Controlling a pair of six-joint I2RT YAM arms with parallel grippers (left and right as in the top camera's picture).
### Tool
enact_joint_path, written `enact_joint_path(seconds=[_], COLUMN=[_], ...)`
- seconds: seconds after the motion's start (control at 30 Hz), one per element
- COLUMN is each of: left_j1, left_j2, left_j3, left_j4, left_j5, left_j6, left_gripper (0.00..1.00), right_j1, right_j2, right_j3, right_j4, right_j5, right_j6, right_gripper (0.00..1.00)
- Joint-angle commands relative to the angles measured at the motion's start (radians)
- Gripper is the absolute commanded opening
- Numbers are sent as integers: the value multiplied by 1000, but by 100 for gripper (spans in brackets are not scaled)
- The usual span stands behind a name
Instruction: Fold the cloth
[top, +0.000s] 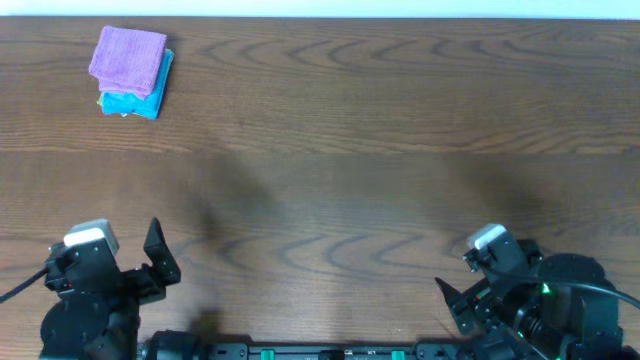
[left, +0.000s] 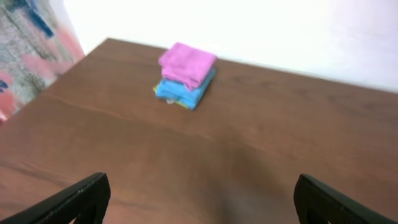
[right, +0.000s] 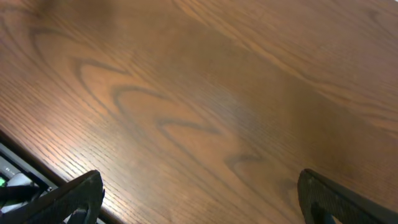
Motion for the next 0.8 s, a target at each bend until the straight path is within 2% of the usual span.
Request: enact_joint_path(seconds=[0.0,0.2,0.77], left_j1=[5,5,5], left_j2=[-70,-187,-293], left_j3=[-77,-253,-595], left_j4=[45,152,308], left_j5=[-29,-14,117], left_j6=[-11,-12,-12], left_gripper=[95,95,95], right_j1=[-12,-12,-12], right_j2=[-3,-3,-3], right_j3=[2,2,2], right_j4=[-3,-3,-3], right_j5=[-4,-4,-4], right_j6=[-5,-5,-5], right_gripper=[99,99,99])
